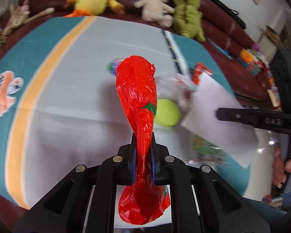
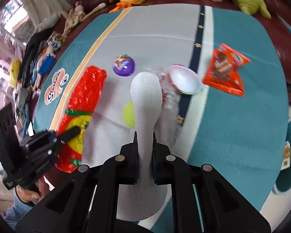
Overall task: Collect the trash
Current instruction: 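Grasp the red plastic bag with the left tool while the right tool grasps the white paper towel, then carry the red bag and paper towel over the bin and release both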
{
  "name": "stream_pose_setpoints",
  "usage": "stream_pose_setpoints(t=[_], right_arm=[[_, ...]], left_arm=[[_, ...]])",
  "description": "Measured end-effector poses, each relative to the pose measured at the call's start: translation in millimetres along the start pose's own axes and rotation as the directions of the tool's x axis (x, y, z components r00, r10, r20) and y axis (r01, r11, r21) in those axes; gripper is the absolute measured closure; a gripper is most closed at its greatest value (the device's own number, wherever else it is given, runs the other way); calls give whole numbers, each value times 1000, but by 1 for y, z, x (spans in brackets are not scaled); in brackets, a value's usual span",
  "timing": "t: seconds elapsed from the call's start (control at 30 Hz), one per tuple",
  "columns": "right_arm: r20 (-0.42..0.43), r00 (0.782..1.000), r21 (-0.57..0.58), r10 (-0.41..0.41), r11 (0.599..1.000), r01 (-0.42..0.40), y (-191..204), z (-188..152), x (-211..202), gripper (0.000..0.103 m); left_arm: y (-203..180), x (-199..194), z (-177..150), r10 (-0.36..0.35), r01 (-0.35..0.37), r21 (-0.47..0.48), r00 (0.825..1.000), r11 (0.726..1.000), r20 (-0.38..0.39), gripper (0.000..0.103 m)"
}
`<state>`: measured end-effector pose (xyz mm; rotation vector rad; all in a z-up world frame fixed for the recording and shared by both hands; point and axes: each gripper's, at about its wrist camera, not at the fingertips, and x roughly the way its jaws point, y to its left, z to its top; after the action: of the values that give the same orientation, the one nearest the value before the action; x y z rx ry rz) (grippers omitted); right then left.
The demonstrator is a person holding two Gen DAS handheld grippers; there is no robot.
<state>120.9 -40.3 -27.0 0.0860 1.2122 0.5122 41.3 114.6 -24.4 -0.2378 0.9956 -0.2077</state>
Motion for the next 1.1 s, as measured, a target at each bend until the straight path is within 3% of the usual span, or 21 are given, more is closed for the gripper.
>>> stream_pose_setpoints(t=[0.17,0.23,0.27,0.3,0.37,0.4,0.53,0.7,0.9,1.1], right_arm=[[18,1000,45,16,999,-17,-24,-4,-8,88],[6,999,97,38,995,-38,-36,-5,-8,55],[17,1000,100,24,995,-26,-40,-6,-9,55],[33,999,88,-6,996,3,-42,-8,-10,56],[35,999,80,-21,997,18,-48,-12,-11,71],[35,999,78,-28,997,25,-52,-14,-11,86],[29,999,63,-28,998,26,-64,-18,-10,96],[73,997,66,-34,997,29,-81,-24,-25,99],[117,993,170,-28,985,8,-124,-35,-48,99],[91,994,213,-66,976,45,-149,-46,-44,98]], left_arm=[[-42,11,1,-82,84,55,996,995,-30,91],[-53,17,-1,-108,111,61,993,992,-49,91],[-61,22,-2,-116,120,68,992,991,-59,91],[-68,27,-4,-115,120,78,991,990,-69,91],[-80,39,-7,-113,121,91,989,988,-95,91],[-82,46,-8,-111,121,89,988,989,-108,91],[-85,61,-10,-110,117,60,987,991,-119,91],[-89,77,-10,-68,78,60,985,995,-157,91],[-100,86,-10,-22,37,88,986,995,-166,91],[-123,69,5,-99,113,102,985,988,-139,91]])
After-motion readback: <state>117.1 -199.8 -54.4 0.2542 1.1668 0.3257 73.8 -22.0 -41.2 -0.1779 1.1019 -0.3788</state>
